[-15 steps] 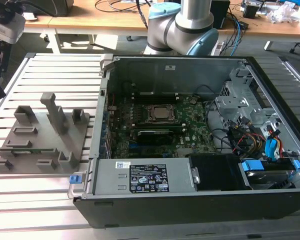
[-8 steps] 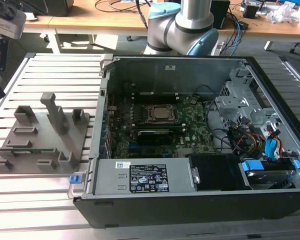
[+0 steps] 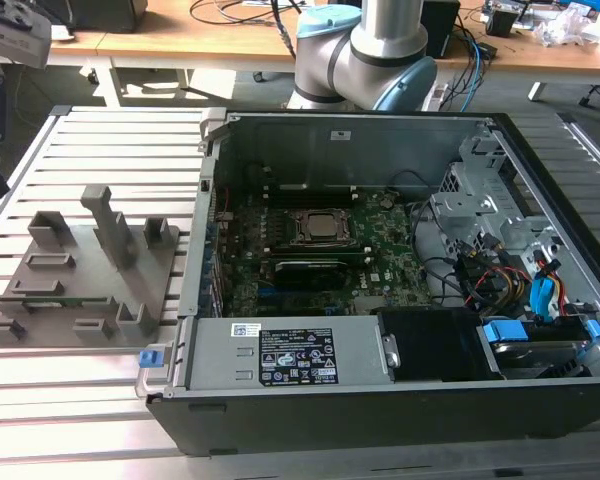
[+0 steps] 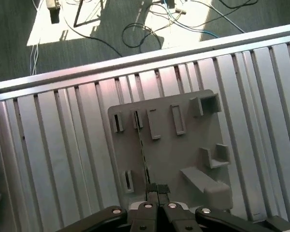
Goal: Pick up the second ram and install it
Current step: 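Pick up the second ram and move it above second insertion slot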
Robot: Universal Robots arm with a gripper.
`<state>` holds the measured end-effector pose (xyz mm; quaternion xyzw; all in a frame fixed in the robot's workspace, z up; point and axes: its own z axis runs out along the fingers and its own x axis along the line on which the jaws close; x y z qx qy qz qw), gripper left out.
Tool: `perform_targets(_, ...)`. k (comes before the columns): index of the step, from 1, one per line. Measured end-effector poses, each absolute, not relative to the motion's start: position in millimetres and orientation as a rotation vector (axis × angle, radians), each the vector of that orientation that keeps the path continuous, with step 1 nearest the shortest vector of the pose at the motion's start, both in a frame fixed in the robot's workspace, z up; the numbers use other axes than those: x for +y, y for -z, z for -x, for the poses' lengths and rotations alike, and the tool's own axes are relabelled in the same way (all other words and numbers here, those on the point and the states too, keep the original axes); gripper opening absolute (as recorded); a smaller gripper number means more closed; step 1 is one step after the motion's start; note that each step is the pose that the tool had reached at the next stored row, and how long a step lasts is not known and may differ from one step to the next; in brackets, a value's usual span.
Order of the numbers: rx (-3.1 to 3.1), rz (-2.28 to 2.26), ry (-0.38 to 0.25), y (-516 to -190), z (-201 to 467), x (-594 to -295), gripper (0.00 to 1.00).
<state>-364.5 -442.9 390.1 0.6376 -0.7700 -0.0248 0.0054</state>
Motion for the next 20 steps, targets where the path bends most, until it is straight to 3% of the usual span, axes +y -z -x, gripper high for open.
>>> perform_targets(20, -2.002, -2.394, 0.073, -390.2, 364.5, -442.8, 0.11)
